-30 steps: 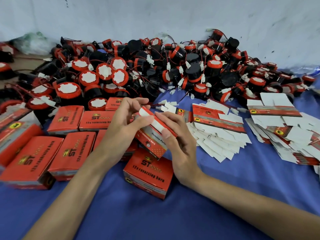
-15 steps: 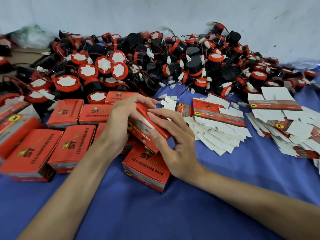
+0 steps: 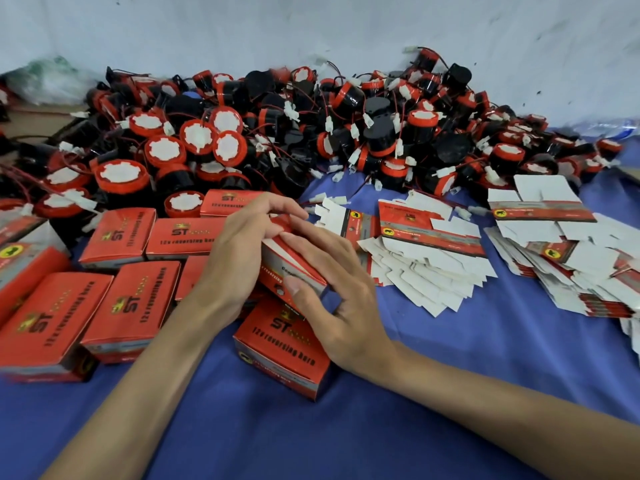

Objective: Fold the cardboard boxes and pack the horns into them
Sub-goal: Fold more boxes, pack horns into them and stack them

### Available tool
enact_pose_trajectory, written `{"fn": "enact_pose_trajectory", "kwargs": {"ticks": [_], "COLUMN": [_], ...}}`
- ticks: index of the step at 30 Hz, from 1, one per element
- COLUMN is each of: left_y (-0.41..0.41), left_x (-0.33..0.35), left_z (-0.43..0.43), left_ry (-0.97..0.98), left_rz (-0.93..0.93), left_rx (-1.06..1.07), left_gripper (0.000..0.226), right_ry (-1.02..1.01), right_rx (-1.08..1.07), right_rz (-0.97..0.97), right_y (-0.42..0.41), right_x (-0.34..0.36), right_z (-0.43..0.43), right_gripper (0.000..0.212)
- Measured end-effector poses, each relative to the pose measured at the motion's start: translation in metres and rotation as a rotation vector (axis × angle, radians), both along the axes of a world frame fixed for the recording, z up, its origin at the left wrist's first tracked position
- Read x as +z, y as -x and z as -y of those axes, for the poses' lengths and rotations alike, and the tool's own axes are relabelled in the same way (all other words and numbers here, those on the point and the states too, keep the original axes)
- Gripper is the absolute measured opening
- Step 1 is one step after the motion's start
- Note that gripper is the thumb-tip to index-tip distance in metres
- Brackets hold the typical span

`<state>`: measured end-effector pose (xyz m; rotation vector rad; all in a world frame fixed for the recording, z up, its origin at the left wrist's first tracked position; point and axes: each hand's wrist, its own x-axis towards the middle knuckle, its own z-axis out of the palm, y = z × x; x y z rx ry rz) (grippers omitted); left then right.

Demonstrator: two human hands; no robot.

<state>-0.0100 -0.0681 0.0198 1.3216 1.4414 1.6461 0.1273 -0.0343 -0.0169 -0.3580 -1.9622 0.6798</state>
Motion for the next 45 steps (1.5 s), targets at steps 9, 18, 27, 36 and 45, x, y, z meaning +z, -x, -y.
{"fn": "enact_pose_trajectory", "kwargs": {"ticks": [9,18,27,36,45], "left_y": [-0.005,-0.009,-0.012,-0.014,-0.013], "left_x": [0.001,-0.001,-0.001,-0.001,-0.005], "left_z": [0.005,0.006,0.01,0.007,0.004], "left_ry": [-0.096,-0.048,-0.042,0.011,-0.089], "left_rz": [-0.006,-0.135,-0.379,-0.118,-0.364], "left_rx": [-0.049,-0.026,-0.021,-0.096,0.039], "left_gripper": [0.016,0.018,0.025,0.025,0.02], "right_ry": [0.192,0.518,0.424,0.527,0.471], "right_rx": [0.074,0.129,0.045,0.114,0.164], "right_rz": [-0.109,-0.262,-0.239,-0.269,-0.271], "right_y": [0.002,0.002,0.0,0.0,0.0], "right_x": [-0.002,0.003,0.001,0.001,0.004], "right_z": [-0.006,-0.009,-0.006,-0.007,-0.009], "right_gripper": [0.034,0.019,0.02,0.028,0.025]}}
